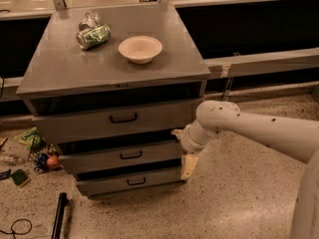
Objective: Open middle drawer
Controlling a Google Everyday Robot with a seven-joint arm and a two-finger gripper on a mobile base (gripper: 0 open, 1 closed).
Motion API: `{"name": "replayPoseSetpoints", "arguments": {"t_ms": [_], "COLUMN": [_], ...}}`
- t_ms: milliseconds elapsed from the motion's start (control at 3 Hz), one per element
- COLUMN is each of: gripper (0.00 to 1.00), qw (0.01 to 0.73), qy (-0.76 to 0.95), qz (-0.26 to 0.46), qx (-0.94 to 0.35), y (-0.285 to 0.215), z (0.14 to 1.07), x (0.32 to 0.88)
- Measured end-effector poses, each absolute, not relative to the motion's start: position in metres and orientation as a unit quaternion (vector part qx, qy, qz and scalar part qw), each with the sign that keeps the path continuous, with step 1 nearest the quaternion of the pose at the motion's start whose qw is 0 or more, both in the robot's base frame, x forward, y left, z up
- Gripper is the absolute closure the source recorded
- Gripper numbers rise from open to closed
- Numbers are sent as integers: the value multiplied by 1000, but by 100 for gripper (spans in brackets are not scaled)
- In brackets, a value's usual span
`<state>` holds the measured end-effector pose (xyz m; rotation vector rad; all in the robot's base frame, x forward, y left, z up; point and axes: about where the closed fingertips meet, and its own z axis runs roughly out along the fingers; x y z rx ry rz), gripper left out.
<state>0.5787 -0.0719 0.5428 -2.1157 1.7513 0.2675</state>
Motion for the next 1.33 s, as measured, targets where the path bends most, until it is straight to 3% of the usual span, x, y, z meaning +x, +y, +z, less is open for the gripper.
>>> {"name": "replayPoseSetpoints", "arguments": {"t_ms": [667, 1333], "gripper": [0, 0], "qw": [239, 260], "qy": [625, 632], "qz": [120, 98], "qx": [-734, -723], "y": [-54, -60], "z": [487, 454], "x": [583, 622]}}
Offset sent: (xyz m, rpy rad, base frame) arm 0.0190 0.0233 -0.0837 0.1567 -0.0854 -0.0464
